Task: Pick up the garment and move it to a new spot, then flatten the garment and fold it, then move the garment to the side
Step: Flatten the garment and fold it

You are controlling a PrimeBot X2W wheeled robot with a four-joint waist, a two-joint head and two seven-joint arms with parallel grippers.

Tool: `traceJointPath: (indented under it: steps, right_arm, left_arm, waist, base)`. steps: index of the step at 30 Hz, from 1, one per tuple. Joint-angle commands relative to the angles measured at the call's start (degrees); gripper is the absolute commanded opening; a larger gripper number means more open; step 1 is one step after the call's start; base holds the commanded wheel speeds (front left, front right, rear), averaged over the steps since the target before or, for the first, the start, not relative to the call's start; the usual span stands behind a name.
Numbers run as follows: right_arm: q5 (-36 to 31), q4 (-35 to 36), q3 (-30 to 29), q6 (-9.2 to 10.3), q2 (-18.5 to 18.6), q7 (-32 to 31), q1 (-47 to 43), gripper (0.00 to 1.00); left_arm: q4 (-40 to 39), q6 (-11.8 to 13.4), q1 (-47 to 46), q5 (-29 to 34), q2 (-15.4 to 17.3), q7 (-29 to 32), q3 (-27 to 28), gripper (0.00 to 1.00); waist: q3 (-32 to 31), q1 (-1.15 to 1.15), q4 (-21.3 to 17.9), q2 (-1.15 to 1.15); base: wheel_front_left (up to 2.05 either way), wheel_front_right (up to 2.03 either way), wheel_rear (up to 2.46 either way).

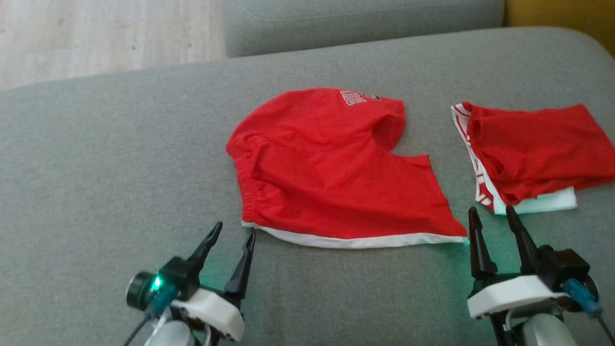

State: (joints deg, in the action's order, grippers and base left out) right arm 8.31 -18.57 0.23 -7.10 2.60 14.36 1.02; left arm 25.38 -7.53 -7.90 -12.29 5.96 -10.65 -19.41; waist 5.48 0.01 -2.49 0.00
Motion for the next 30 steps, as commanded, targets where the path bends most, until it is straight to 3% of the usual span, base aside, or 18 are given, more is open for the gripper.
traceJointPath:
  steps: [1,20,21,22,23,24,30]
  right_arm:
    - [-0.47,1.67,1.57,-0.39,0.28,0.63,2.47,1.00]
    - [-0.18,1.73,2.29,-0.39,0.28,0.63,4.28,1.00]
    - [-0.16,1.71,2.25,-0.39,0.28,0.63,4.29,1.00]
    - [-0.15,1.67,2.23,-0.39,0.28,0.63,4.30,1.00]
    - [-0.17,1.61,2.25,-0.39,0.28,0.63,4.31,1.00]
    - [-0.17,1.57,2.30,-0.39,0.28,0.63,4.36,1.00]
    - [-0.60,1.36,2.46,-0.39,0.28,0.63,4.44,1.00]
  left_arm:
    - [-0.75,0.09,-2.90,-0.16,1.32,0.07,1.36,1.00]
    - [10.64,0.05,-11.28,-4.02,3.30,-1.65,-3.97,0.98]
    - [10.83,0.05,-11.43,-4.04,3.33,-1.80,-4.07,0.58]
    - [11.05,0.05,-11.54,-4.08,3.33,-1.88,-4.30,0.35]
    - [11.22,0.05,-11.67,-4.15,3.35,-1.94,-4.62,0.05]
    - [11.35,0.05,-11.79,-4.24,3.40,-2.02,-4.95,0.00]
    - [11.29,0.05,-12.14,-5.00,3.77,-2.78,-6.62,0.00]
  waist:
    - [0.79,-0.01,-0.71,0.00]
    - [3.83,-0.01,-3.89,0.00]
    - [3.88,-0.01,-3.84,0.00]
    - [3.88,-0.01,-3.80,0.00]
    - [3.90,-0.01,-3.75,0.00]
    - [3.91,-0.01,-3.71,0.00]
    - [3.59,-0.01,-3.36,0.00]
  base:
    - [0.00,0.00,0.00]
    - [0.00,0.00,0.00]
    - [0.00,0.00,0.00]
    - [0.00,0.00,0.00]
    - [0.00,0.00,0.00]
    - [0.00,0.00,0.00]
    - [0.00,0.00,0.00]
